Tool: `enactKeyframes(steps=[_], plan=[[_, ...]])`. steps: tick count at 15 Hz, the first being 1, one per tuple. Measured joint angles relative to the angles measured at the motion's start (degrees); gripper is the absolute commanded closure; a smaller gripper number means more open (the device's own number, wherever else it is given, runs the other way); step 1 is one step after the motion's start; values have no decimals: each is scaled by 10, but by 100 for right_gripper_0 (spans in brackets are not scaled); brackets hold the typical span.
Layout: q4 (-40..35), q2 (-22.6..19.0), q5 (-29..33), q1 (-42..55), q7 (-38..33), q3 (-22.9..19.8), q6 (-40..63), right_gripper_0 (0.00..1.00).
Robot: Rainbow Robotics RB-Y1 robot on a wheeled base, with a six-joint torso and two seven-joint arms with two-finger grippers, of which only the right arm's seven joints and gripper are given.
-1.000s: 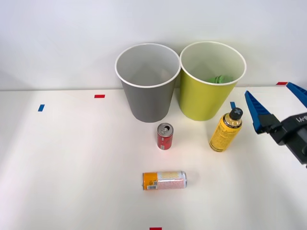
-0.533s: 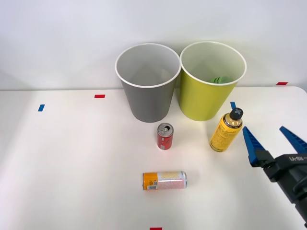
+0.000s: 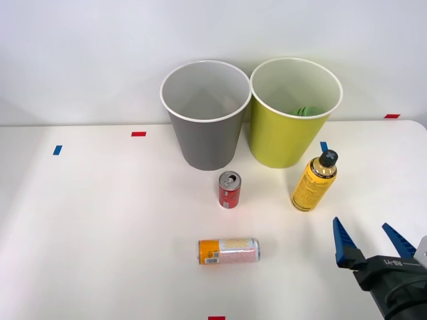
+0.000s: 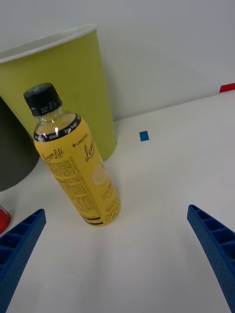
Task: Put cans in the gray bin, plastic bottles in the light green bin
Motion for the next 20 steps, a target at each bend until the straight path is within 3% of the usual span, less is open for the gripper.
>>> enactKeyframes(steps=[4, 7, 10, 15, 18, 20], plan=[[54, 49, 131, -11, -47, 2, -37, 0], [143, 73, 215, -30, -119, 6, -159, 0], [202, 68, 289, -34, -135, 5, -267, 0], [214, 56, 274, 31, 45, 22, -328, 0], [244, 35, 210, 48, 66, 59, -410, 0], [283, 35, 199, 53, 70, 73, -446, 0]])
